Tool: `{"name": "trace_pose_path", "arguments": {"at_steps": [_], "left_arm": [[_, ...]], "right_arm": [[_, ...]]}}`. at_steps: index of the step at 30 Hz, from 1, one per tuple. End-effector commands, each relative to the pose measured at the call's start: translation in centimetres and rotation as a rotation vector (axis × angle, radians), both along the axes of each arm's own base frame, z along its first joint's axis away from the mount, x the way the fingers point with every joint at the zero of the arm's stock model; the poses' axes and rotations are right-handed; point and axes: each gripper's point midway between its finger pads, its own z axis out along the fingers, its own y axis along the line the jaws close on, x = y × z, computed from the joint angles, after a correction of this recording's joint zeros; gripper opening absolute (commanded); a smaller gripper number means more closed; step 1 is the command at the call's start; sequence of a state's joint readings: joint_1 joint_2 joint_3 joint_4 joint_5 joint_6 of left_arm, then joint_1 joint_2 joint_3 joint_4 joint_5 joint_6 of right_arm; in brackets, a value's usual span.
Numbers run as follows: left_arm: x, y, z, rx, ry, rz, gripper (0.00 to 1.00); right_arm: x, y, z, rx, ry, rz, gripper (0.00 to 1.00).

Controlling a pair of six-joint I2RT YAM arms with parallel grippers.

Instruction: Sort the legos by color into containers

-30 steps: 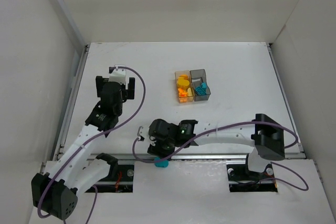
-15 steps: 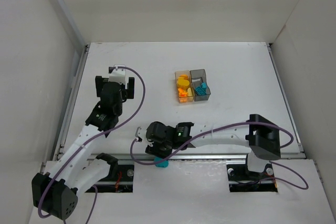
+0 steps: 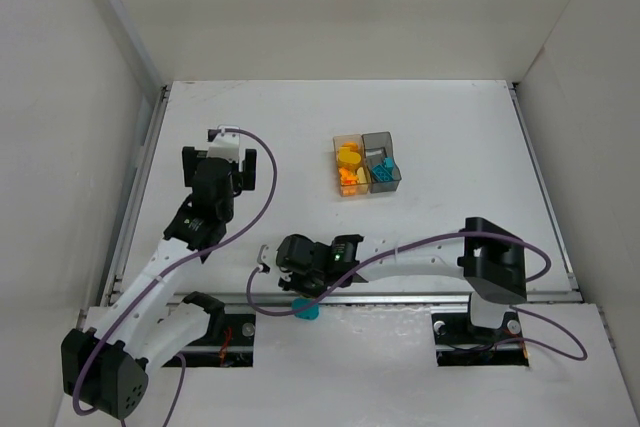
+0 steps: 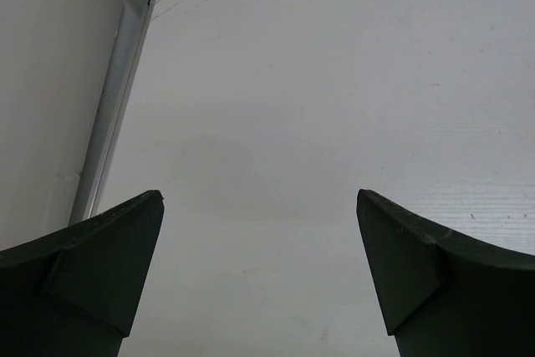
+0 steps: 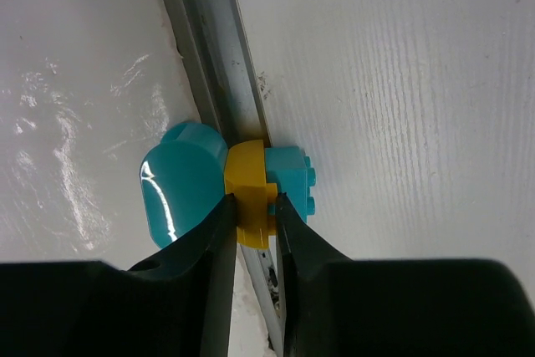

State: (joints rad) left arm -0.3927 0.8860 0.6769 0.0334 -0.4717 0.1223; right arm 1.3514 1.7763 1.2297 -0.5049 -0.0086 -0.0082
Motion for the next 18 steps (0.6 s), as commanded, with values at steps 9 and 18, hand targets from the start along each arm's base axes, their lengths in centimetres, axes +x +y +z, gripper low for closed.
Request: {"name": "trace_pose_path", "arguments": {"at_steps": [9,18], "left_arm": [[-0.6,-1.3,1.2,-0.015,-0.042,-0.102,1.0],[-2.4,-7.0,1.6,-0.095,-0.058,-0.453,0.99]], "right_arm": [[0.8,1.4,2.8,0.105,-0.049,-0.051,0.0],[9.1,-2.5,9.7,0.231,-0.085,-0.464,0.0]]}}
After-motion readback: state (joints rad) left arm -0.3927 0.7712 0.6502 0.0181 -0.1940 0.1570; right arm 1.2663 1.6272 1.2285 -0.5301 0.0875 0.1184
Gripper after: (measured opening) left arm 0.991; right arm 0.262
